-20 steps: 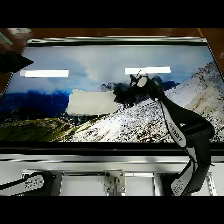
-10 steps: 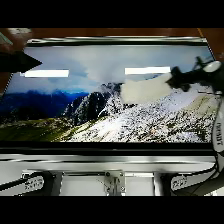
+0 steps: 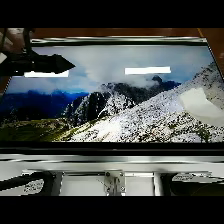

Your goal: Fold the shirts.

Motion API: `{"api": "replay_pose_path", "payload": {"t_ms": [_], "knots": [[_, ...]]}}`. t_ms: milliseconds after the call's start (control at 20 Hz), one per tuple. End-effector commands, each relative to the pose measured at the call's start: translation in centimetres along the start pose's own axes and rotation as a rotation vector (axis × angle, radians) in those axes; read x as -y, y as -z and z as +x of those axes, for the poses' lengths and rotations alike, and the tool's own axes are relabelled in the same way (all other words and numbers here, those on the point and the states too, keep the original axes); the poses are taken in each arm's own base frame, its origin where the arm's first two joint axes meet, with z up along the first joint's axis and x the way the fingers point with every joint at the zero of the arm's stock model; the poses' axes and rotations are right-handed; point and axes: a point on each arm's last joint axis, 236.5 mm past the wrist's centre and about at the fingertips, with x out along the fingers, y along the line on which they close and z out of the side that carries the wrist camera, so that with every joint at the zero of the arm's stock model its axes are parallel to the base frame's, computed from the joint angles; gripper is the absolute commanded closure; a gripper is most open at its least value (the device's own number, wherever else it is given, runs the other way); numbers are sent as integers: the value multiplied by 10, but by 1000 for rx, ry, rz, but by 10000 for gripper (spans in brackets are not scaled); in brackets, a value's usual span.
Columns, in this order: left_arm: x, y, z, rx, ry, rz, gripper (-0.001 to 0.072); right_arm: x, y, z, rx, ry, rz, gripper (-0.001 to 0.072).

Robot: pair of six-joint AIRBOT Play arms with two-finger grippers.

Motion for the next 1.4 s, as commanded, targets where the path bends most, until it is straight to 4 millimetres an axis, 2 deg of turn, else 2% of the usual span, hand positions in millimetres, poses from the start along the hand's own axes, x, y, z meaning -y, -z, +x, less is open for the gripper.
{"api": "replay_pose_path", "payload": {"t_ms": [0,200,350,450,550,700,1000,1050,1100,1150,1250,1350], "knots": [[15,8,26,-19,28,-22,659,71,29,8,-66,22,152,645],[16,1,31,16,21,-58,659,90,78,31,-95,8,247,644],[12,-8,31,52,9,-62,659,105,116,38,-178,69,239,644],[11,-11,31,66,5,-63,659,108,130,42,-199,75,213,644],[13,-10,31,63,11,-66,659,124,143,43,-235,136,160,644],[15,-9,31,59,19,-70,659,161,144,34,-239,290,94,644],[15,-10,31,60,20,-71,659,166,141,34,-226,312,82,642],[15,-10,31,60,20,-71,659,166,143,33,-234,312,87,562],[15,-10,31,60,20,-71,659,167,148,31,-259,316,76,326],[15,-10,31,59,20,-71,659,165,155,28,-299,304,34,146],[15,-9,31,59,20,-71,659,153,169,15,-396,254,-42,119],[13,-8,33,55,18,-74,659,125,168,-3,-426,163,-34,120]]}}
